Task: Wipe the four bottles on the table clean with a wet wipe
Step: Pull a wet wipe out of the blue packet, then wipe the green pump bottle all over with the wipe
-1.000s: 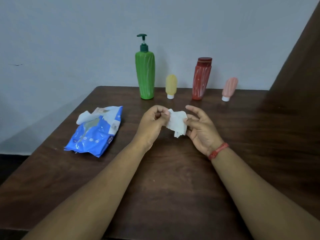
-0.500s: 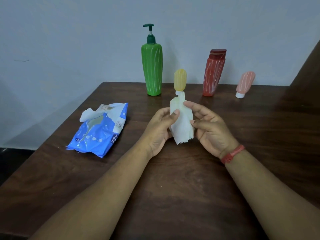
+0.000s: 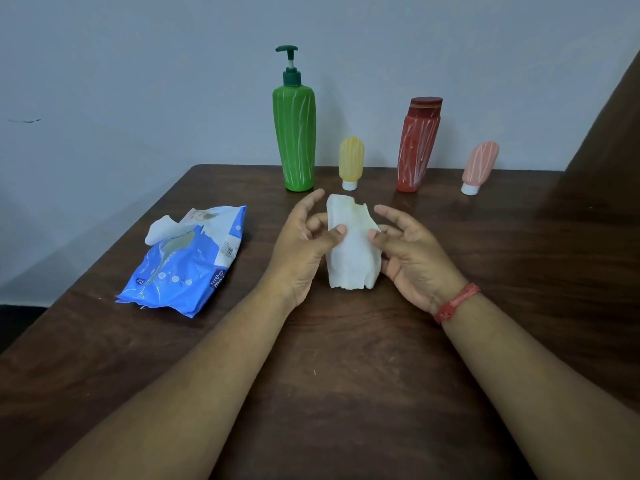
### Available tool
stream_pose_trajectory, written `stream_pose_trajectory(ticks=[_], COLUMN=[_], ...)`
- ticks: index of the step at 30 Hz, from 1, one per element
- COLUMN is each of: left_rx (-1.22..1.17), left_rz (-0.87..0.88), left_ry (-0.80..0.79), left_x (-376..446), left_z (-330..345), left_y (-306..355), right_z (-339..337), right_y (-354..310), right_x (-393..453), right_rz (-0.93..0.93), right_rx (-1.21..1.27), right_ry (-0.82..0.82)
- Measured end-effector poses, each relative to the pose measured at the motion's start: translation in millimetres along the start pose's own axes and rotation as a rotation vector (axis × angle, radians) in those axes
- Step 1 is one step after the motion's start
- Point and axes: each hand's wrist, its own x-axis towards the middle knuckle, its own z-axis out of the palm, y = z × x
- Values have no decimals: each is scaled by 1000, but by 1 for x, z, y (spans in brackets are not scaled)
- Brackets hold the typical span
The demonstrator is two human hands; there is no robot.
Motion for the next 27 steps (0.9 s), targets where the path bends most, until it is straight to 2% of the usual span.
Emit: stream_pose_trajectory(ticks=[7, 11, 14, 17, 19, 22, 25, 27], left_rx=[95, 248, 249, 270, 307, 353, 358, 357], left_rz=[-41, 32, 72, 65, 46, 37, 52, 64], left_ry=[-71, -40, 2, 44, 72, 73, -9, -75], left_x=[1, 0, -2, -5, -6, -6, -10, -11], left_z=[-2, -6, -6, -4, -4, -4, -2, 0], left_y=[0, 2, 3, 3, 3, 4, 6, 8], right_z=[-2, -7, -10, -11, -12, -13, -9, -6], right_y=[-4, -4, -7, -9, -9, -8, -12, -14], right_x=[-2, -1, -2, -3, -3, -4, -6, -8], right_rz=[-126, -253, -442, -470, -439, -403, -374, -345], right_rx=[-73, -313, -517, -667, -660, -538, -338, -381], right_ry=[3, 40, -28, -97, -135, -71, -49, -69])
